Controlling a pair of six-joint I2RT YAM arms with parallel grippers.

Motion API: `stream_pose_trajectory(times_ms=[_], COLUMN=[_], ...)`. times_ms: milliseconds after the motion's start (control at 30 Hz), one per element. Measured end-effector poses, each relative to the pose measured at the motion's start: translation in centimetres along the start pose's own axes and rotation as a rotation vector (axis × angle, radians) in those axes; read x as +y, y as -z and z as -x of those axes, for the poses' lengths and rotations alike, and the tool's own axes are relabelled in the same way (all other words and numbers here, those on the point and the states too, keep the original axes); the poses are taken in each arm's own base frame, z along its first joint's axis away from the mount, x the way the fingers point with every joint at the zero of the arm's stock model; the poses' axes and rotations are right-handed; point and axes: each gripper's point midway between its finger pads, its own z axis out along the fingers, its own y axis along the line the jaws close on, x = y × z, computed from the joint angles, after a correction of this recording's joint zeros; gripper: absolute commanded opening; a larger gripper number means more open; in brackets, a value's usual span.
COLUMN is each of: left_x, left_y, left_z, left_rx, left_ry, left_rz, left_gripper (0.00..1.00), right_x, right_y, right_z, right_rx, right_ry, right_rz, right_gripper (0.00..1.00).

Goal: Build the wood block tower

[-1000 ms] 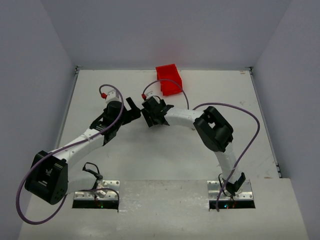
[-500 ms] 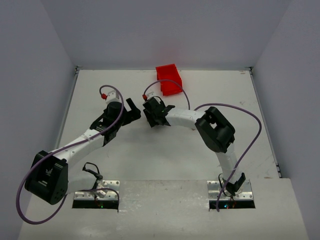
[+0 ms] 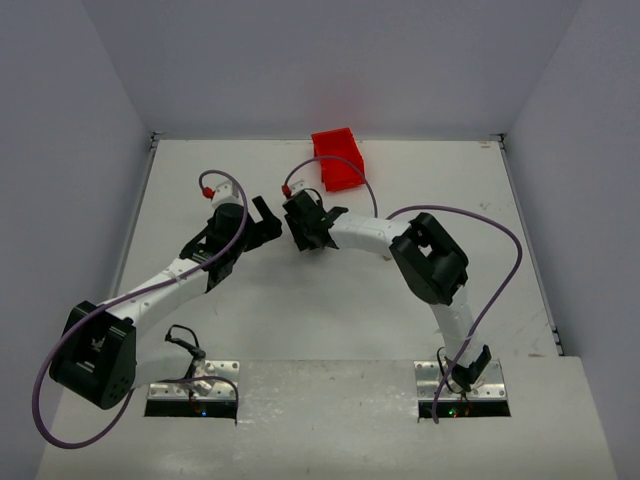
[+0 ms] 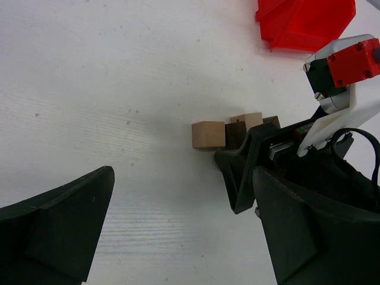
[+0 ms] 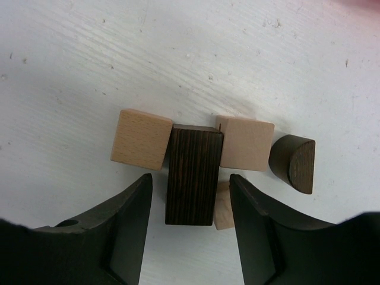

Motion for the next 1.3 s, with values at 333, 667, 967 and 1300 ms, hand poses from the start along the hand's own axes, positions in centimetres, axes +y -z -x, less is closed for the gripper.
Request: stream_pose_trajectory(times_ms=[333, 667, 967, 1300], left_x=[-0.1, -0.2, -0.3, -0.8], left_y=[0.0, 0.0, 0.0, 0.0], left_z=[0.1, 0.0, 0.1, 0.3], left_rx=[-0.003, 0.001, -0.001, -0.005], left_ry=[-0.001, -0.001, 0.000, 0.000], left_rz=[-0.006, -0.010, -0.016, -0.038], left_gripper=[1.00, 1.00, 1.00, 1.00], right_x=[0.4, 0.2, 0.1, -1.6], right_y=[-0.5, -1.1, -1.1, 2.8], right_z=[0.7, -0.1, 0.0, 0.2], right_rx=[-0.006, 0.021, 0.019, -0.017], right_ry=[-0.002, 0.009, 0.019, 0.065], right_rz=[0.004, -0.013, -0.017, -0.008], right_gripper=[0.47, 0.38, 0.29, 0.28])
